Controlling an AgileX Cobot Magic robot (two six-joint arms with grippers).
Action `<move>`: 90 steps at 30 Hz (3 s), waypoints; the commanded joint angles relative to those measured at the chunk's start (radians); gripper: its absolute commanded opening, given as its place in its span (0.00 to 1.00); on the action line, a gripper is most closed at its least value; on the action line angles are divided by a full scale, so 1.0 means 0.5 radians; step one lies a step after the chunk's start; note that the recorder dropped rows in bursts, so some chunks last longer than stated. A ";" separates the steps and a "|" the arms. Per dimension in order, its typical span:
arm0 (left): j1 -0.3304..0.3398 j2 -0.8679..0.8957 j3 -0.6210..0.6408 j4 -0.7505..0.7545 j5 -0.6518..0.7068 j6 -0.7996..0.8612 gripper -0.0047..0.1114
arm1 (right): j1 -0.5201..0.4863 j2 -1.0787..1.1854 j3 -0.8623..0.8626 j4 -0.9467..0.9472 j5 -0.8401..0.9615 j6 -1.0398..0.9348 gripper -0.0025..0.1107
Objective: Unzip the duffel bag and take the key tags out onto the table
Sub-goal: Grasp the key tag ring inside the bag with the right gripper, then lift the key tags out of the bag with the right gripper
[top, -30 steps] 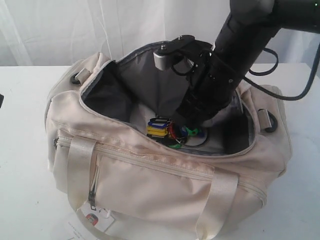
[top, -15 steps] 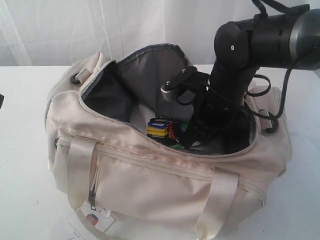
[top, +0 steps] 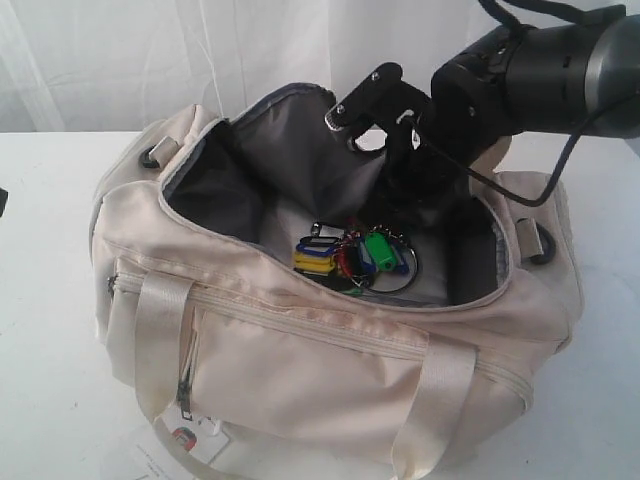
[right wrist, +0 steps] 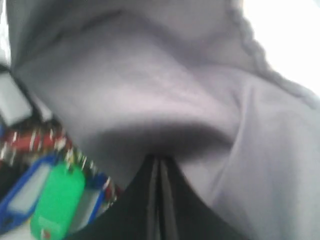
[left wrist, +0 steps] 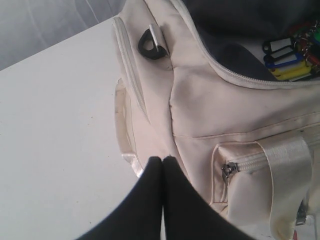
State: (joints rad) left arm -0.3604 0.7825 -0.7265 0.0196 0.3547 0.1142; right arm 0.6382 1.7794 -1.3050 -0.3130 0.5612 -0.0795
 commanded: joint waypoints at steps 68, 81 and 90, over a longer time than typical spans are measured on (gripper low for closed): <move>-0.004 -0.029 0.009 -0.076 0.025 -0.010 0.04 | -0.301 0.108 -0.039 0.962 0.332 -0.197 0.02; -0.004 -0.029 0.009 -0.076 0.025 -0.010 0.04 | -0.301 -0.310 -0.039 1.227 0.460 -0.364 0.02; -0.004 -0.029 0.009 -0.076 0.025 -0.010 0.04 | -0.301 -0.327 -0.039 1.313 0.576 -0.423 0.02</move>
State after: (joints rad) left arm -0.3604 0.7805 -0.7265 -0.0070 0.3567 0.1142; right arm 0.4984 1.6277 -1.3238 0.3326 0.8312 -0.2773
